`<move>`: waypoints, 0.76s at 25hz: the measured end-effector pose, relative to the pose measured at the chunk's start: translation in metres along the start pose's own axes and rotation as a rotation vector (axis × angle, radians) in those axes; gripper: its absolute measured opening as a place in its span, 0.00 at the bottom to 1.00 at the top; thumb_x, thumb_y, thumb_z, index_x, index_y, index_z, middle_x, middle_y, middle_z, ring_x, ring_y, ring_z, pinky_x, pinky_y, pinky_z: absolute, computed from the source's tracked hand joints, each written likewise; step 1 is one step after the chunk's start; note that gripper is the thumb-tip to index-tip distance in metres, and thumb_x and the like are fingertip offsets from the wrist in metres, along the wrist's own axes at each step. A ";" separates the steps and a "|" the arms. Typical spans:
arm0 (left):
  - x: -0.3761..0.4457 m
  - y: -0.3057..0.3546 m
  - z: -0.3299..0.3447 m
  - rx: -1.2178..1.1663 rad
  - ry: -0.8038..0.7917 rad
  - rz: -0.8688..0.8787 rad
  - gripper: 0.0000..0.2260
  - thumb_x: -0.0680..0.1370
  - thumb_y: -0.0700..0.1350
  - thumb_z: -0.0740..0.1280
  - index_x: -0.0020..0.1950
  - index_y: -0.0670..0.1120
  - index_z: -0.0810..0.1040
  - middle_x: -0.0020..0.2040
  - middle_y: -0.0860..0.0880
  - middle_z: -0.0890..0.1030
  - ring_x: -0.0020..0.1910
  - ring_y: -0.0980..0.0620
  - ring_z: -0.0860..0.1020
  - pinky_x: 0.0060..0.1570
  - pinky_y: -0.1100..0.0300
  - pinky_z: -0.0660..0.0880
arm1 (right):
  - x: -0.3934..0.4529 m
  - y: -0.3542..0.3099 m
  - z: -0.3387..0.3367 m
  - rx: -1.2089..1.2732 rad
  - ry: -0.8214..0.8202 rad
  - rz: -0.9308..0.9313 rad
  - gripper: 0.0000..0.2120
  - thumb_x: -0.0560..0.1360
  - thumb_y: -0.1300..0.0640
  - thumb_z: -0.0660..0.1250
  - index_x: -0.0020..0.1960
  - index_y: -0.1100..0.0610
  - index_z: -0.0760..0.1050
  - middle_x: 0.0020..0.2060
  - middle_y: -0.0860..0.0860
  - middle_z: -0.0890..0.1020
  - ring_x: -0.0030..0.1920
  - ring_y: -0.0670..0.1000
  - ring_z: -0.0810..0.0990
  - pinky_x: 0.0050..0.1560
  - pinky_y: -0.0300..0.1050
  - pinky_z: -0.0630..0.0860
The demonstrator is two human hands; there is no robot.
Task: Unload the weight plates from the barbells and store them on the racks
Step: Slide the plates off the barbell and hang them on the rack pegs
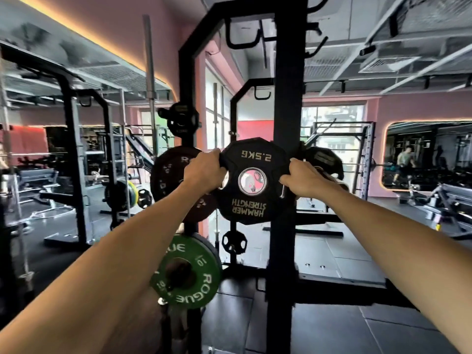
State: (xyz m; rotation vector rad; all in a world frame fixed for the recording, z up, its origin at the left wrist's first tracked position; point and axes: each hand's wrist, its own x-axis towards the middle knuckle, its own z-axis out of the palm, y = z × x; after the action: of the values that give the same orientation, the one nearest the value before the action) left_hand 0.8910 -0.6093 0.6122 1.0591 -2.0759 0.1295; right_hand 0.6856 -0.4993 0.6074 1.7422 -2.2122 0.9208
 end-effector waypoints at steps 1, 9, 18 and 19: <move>0.001 -0.027 -0.011 0.008 0.005 -0.001 0.13 0.73 0.45 0.63 0.56 0.43 0.72 0.50 0.40 0.79 0.50 0.36 0.77 0.45 0.48 0.74 | 0.005 -0.025 0.013 0.001 -0.004 -0.011 0.09 0.76 0.56 0.64 0.44 0.61 0.66 0.50 0.59 0.77 0.48 0.61 0.79 0.46 0.49 0.75; 0.024 -0.225 -0.070 0.067 0.026 0.017 0.15 0.72 0.44 0.63 0.58 0.44 0.73 0.50 0.40 0.80 0.50 0.37 0.78 0.48 0.47 0.77 | 0.056 -0.192 0.115 0.038 -0.016 -0.042 0.11 0.75 0.58 0.64 0.37 0.56 0.64 0.35 0.54 0.74 0.36 0.56 0.76 0.32 0.46 0.70; 0.077 -0.359 -0.060 0.052 0.023 0.004 0.11 0.72 0.44 0.63 0.53 0.44 0.73 0.46 0.42 0.80 0.46 0.39 0.78 0.42 0.52 0.75 | 0.138 -0.271 0.199 -0.015 -0.055 -0.098 0.09 0.75 0.57 0.64 0.38 0.59 0.68 0.36 0.56 0.76 0.39 0.58 0.78 0.35 0.46 0.71; 0.087 -0.369 -0.055 0.054 0.024 0.007 0.11 0.72 0.44 0.63 0.53 0.44 0.73 0.46 0.41 0.80 0.46 0.39 0.78 0.42 0.52 0.74 | 0.147 -0.274 0.205 -0.018 -0.049 -0.099 0.11 0.75 0.57 0.64 0.36 0.57 0.66 0.35 0.55 0.75 0.37 0.58 0.77 0.34 0.45 0.71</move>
State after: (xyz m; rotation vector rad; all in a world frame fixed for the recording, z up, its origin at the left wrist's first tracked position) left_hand 1.1610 -0.8812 0.6189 1.0778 -2.0648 0.2011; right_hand 0.9430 -0.7691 0.6156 1.8673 -2.1345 0.8421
